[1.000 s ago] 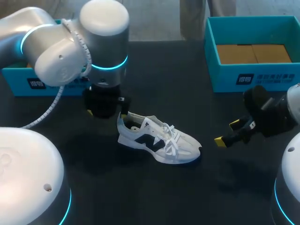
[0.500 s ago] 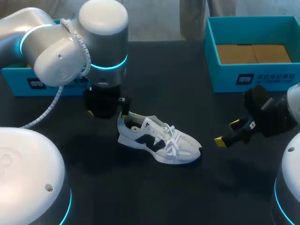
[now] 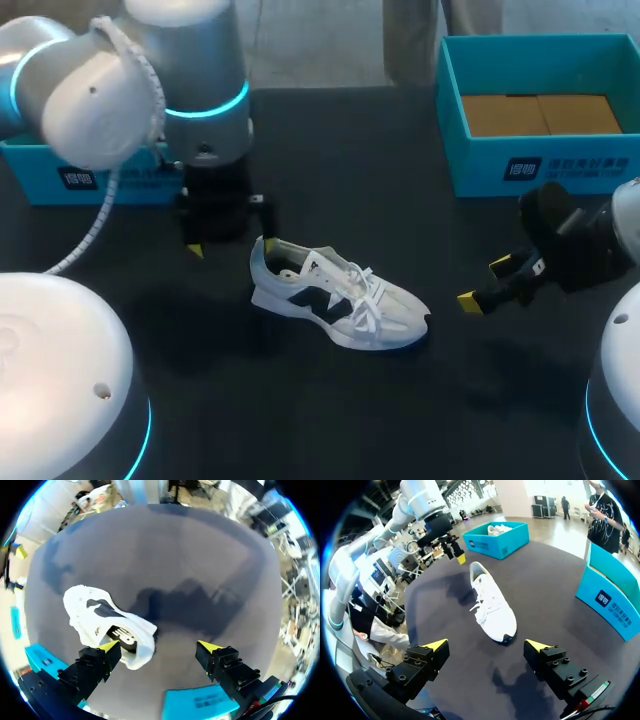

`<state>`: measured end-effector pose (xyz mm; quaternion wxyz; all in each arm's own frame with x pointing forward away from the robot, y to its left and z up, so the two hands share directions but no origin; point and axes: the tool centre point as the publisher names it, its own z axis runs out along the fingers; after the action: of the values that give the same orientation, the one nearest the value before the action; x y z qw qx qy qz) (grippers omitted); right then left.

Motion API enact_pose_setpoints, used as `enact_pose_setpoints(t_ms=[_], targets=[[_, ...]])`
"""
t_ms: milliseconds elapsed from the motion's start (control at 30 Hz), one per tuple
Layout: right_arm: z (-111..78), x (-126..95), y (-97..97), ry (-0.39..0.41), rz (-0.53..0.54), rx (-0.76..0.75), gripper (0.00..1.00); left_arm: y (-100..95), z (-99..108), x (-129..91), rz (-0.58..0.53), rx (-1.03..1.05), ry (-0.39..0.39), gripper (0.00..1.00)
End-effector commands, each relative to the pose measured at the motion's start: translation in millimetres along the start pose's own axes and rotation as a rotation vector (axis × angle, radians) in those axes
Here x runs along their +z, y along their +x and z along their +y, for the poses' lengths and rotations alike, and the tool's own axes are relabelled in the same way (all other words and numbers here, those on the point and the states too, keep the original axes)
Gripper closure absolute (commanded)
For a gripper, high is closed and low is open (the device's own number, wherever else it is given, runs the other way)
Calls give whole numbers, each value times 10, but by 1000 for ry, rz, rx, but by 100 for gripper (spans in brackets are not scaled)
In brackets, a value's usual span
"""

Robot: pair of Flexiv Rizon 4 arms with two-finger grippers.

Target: Take the shoe out of the shoebox, open the shoe tongue, remove and reinsert the insole, then place the shoe into the shoebox

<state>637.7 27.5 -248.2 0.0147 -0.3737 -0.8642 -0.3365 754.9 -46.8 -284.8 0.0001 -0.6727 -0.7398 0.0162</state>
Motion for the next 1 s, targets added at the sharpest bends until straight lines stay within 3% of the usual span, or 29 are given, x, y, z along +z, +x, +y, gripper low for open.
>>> enact_pose_setpoints(t_ms=[33,367,600,1000], targets=[[-12,-5,7,-2,0,-1,0,235,27,3,-70,-104,42,0],[-12,-5,7,-2,0,-1,0,658,177,198,-251,-369,236,0],[-12,-5,7,-2,0,-1,0,880,247,283,-380,-485,330,0],[-12,-5,7,-2,0,-1,0,1120,214,478,-561,-622,481,0]])
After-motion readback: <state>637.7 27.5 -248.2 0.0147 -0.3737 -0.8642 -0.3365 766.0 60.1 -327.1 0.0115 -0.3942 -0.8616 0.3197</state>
